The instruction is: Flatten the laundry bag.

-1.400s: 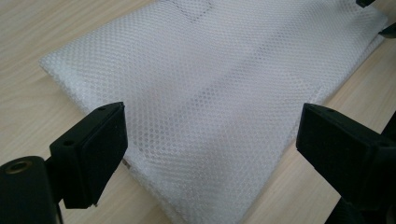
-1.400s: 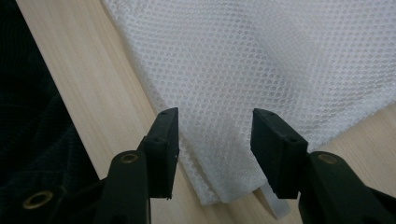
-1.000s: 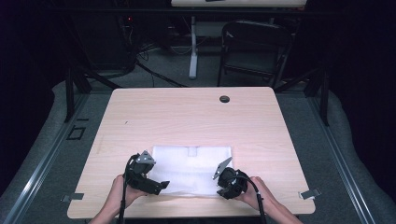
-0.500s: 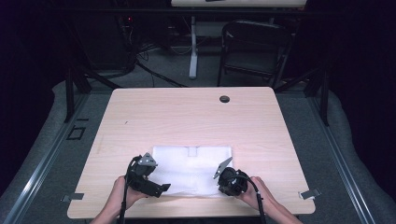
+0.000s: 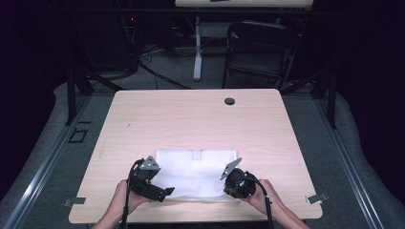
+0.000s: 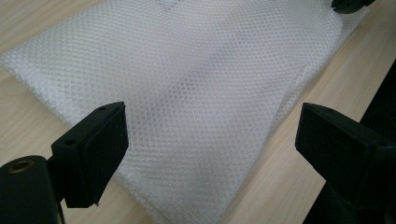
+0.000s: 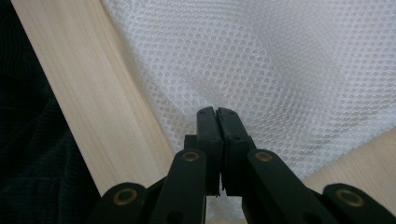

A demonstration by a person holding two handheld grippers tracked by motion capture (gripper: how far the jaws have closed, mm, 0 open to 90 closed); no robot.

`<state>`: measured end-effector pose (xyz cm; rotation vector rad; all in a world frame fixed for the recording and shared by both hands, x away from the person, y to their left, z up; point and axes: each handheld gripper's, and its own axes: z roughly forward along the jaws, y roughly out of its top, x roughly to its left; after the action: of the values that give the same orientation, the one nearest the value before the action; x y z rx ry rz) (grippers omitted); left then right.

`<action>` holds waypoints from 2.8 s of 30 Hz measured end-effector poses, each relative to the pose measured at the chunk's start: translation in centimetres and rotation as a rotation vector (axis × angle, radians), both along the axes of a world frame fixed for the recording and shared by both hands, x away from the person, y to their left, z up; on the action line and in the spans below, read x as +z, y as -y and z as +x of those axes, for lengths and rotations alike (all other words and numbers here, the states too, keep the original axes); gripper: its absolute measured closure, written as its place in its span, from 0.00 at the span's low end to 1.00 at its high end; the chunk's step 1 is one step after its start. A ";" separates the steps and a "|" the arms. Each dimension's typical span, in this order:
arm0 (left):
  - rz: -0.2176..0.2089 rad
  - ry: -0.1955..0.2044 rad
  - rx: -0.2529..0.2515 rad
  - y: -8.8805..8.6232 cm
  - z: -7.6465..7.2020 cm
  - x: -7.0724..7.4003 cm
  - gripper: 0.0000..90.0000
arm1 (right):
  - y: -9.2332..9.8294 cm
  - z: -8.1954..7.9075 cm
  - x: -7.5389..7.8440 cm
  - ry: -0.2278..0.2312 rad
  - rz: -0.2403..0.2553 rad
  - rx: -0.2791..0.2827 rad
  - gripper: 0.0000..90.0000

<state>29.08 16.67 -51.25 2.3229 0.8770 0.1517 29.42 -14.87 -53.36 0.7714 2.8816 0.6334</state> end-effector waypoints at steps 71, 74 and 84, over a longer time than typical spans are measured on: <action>0.012 0.069 -0.095 4.7 1.6 1.7 0.97 | 2.6 -0.2 3.4 0.118 0.115 -0.116 0.71; 0.007 0.072 -0.097 4.7 1.8 2.0 0.97 | 2.7 -0.3 3.6 0.140 0.122 -0.121 0.89; 0.006 0.063 -0.120 4.6 0.7 1.8 0.96 | 3.2 -1.2 4.8 0.141 0.164 -0.133 0.98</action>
<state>29.83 12.10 -49.45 2.3550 0.7053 0.1760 28.25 -18.06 -48.53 0.8908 2.6507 0.8783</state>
